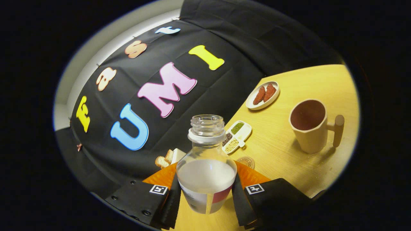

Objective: Take the bottle from table, then pour the juice into the cup, finally place the bottle on the coaster

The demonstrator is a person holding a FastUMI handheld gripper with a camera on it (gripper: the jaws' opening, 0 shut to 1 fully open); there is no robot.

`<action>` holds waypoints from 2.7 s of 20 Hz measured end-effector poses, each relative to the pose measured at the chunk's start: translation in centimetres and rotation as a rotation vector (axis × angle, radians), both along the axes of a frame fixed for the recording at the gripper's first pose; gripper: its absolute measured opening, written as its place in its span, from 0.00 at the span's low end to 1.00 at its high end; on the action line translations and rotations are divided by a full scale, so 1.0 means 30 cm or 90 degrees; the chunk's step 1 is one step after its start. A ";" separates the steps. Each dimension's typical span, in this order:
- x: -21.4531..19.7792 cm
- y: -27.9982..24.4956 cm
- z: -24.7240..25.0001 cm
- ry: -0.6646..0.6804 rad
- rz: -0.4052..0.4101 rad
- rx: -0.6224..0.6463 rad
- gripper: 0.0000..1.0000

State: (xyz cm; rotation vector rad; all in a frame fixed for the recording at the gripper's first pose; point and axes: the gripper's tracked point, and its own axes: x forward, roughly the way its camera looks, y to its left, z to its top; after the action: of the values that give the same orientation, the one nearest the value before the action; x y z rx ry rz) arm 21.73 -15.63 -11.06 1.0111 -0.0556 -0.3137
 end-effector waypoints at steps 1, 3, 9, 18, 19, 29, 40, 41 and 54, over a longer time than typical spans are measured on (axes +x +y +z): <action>0.000 -0.026 -0.008 -0.005 -0.007 0.035 0.73; -0.006 -0.064 -0.017 -0.018 -0.026 0.104 0.73; 0.006 -0.144 -0.080 -0.030 -0.067 0.257 0.72; 0.012 -0.212 -0.091 -0.059 -0.113 0.461 0.73; 0.013 -0.221 -0.097 -0.063 -0.121 0.481 0.73; 0.050 -0.213 -0.148 -0.069 -0.128 0.638 0.73; 0.049 -0.246 -0.110 -0.087 -0.148 0.732 0.73; 0.051 -0.244 -0.106 -0.087 -0.147 0.742 0.73; 0.034 -0.307 -0.062 -0.120 -0.194 0.896 0.73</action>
State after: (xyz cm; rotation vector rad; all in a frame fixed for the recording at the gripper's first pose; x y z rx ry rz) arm 22.73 -24.86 -12.91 2.4407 -0.1725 -0.5478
